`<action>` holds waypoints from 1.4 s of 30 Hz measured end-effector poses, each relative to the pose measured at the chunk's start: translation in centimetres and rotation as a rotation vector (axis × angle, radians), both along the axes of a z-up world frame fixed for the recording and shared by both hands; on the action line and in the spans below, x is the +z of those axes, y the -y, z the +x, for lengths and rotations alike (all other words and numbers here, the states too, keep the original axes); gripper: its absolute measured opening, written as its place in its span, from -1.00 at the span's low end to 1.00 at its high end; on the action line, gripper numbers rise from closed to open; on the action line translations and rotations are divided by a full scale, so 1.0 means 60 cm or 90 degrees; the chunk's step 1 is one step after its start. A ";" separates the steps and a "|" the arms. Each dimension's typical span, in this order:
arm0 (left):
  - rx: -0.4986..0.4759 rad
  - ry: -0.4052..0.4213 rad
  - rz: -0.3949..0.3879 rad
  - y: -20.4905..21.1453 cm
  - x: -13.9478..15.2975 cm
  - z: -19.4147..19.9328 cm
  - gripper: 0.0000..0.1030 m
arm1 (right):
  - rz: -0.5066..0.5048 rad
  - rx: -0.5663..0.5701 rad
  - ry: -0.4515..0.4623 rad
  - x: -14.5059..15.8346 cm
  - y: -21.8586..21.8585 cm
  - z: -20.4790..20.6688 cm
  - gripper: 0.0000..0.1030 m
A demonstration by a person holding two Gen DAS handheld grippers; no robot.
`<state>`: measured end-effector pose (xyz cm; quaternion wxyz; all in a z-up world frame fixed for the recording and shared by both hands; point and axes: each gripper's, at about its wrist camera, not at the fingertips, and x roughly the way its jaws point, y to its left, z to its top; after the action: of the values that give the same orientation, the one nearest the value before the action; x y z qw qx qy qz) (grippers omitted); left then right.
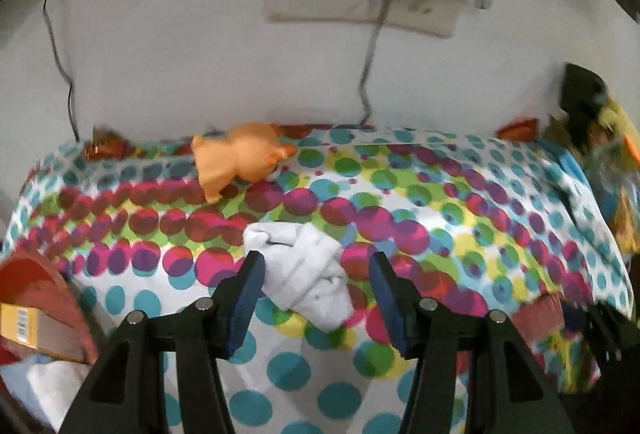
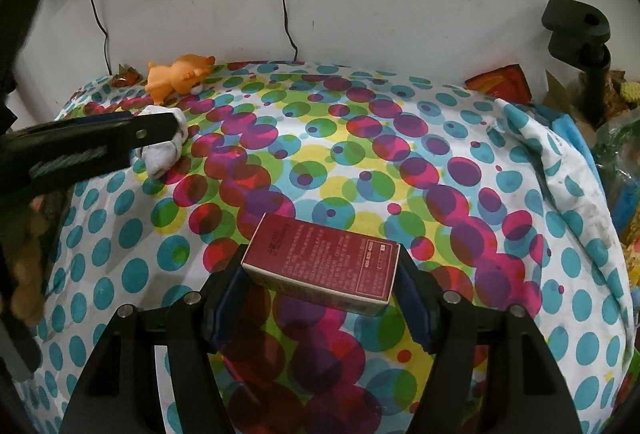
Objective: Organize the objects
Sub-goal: 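Grasp the small white knotted sock with the left gripper while the right gripper holds the maroon box, then carry the white knotted sock in the left gripper over the tray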
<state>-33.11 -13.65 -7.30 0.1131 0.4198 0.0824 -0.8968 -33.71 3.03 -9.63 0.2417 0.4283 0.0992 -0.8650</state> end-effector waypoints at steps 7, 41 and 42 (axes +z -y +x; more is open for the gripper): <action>0.023 0.003 -0.043 -0.002 -0.018 -0.012 0.18 | 0.005 0.004 -0.001 0.000 0.003 0.001 0.29; 0.009 -0.019 -0.063 -0.026 0.039 0.118 -0.54 | 0.019 0.007 -0.006 -0.003 0.009 0.002 0.30; 0.004 -0.018 -0.068 -0.029 0.043 0.132 -0.54 | 0.019 0.007 -0.006 -0.004 0.009 0.002 0.30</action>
<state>-25.17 -11.92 -4.69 0.1371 0.4002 0.0378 -0.9053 -33.57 2.48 -9.84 0.2395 0.4271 0.1157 -0.8642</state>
